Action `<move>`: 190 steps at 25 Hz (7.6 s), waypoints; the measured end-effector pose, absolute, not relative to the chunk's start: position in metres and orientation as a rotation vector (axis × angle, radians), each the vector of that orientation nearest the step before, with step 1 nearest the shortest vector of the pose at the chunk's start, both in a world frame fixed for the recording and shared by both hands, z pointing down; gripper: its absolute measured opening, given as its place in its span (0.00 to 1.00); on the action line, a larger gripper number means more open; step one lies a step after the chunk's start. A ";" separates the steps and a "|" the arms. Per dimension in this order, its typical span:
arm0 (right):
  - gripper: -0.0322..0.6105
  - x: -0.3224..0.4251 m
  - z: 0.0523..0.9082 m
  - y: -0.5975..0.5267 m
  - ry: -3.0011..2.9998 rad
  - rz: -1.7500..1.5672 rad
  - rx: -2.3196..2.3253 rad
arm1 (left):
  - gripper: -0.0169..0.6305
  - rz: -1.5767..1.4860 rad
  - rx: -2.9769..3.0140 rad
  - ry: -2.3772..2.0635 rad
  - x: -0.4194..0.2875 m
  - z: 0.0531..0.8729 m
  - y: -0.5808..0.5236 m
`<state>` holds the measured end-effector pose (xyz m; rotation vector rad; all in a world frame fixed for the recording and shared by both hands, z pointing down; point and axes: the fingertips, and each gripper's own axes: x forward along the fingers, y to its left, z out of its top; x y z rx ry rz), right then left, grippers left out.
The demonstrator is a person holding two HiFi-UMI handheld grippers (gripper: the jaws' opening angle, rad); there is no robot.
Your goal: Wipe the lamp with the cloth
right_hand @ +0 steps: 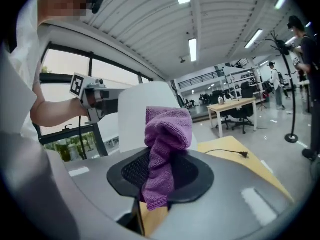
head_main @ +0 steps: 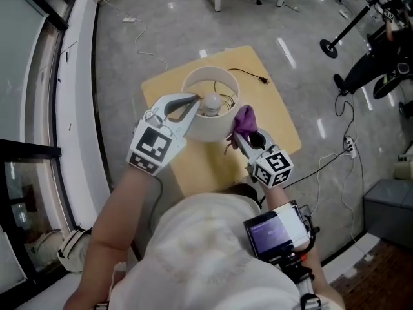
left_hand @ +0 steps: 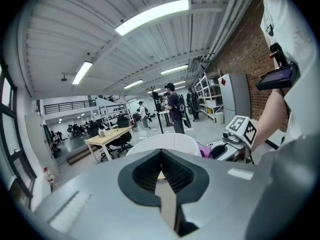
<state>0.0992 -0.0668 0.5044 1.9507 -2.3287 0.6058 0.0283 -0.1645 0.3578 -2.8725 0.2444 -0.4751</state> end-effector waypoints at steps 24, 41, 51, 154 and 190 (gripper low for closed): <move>0.23 0.014 0.508 -0.056 -1.986 0.025 1.476 | 0.03 -0.192 -3.032 0.391 -0.029 0.335 -0.174; 0.22 -0.019 0.372 -0.101 -1.625 -0.696 1.274 | 0.03 -0.316 -3.192 0.722 -0.140 0.453 -0.152; 0.22 -0.035 0.479 -0.093 -1.508 -0.613 0.969 | 0.03 -0.300 -3.213 0.771 -0.159 0.457 -0.143; 0.20 0.036 0.446 -0.280 -1.549 -0.200 -0.594 | 0.03 -0.288 -3.211 0.951 -0.092 0.414 -0.166; 0.20 0.097 0.367 -0.245 -2.283 0.298 -0.010 | 0.03 -0.322 -3.211 0.748 -0.080 0.410 -0.129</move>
